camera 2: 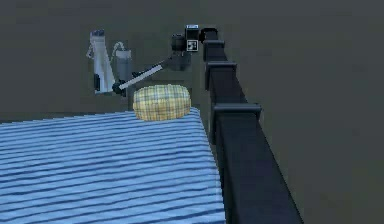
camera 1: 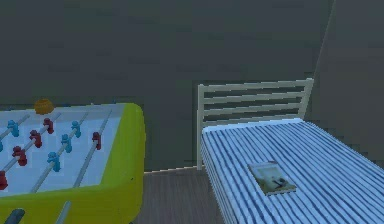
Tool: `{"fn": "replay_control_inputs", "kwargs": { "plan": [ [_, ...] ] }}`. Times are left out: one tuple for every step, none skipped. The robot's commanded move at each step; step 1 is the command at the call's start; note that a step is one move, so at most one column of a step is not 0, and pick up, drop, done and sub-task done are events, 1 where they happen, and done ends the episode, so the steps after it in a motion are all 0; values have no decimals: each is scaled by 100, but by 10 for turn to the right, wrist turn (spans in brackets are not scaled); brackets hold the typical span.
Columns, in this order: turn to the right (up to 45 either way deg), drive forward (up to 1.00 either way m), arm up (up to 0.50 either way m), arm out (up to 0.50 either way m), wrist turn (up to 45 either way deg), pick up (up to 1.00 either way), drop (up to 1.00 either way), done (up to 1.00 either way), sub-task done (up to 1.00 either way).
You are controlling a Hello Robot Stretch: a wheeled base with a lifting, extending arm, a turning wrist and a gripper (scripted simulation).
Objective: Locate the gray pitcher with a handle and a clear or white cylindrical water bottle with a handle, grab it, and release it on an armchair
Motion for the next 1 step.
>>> {"fn": "replay_control_inputs", "kwargs": {
  "plan": [
    [0,0,0,0,-450,0,0,0,0]
  ]
}}
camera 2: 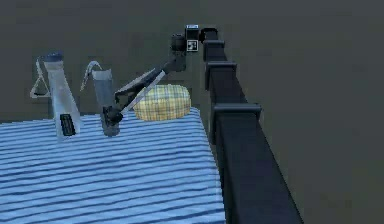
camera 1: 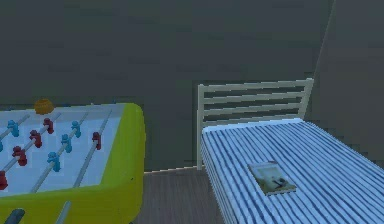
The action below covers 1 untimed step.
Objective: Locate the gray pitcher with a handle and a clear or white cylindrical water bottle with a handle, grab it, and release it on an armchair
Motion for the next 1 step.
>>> {"fn": "replay_control_inputs", "kwargs": {
  "plan": [
    [0,0,0,0,-150,0,0,0,0]
  ]
}}
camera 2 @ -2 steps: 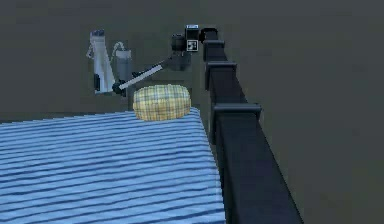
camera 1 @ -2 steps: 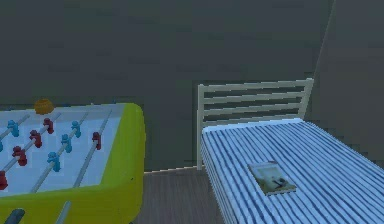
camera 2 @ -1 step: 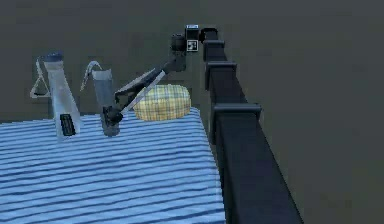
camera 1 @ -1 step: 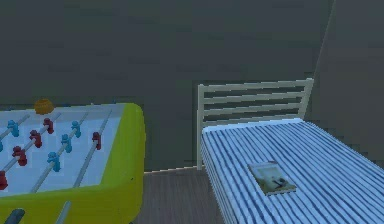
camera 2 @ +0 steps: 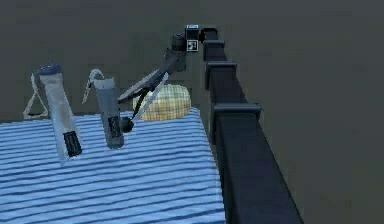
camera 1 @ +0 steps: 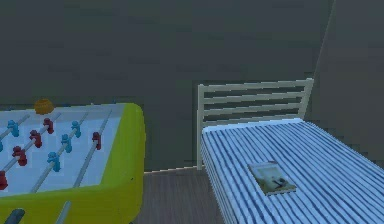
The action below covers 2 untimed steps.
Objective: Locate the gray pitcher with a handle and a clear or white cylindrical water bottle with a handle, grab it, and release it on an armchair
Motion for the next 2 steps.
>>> {"fn": "replay_control_inputs", "kwargs": {
  "plan": [
    [0,0,0,-46,0,0,0,0,0],
    [-450,0,0,0,0,0,0,0,0]
  ]
}}
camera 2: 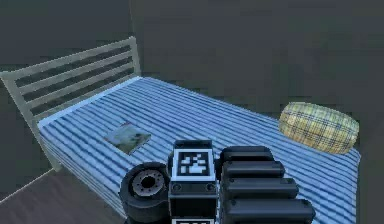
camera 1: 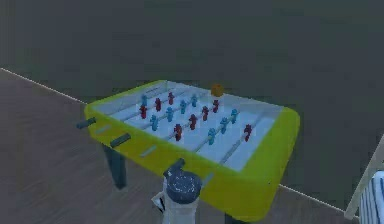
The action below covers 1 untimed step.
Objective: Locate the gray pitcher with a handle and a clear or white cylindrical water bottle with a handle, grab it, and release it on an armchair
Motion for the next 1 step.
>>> {"fn": "replay_control_inputs", "kwargs": {
  "plan": [
    [-450,0,0,0,0,0,0,0,0]
  ]
}}
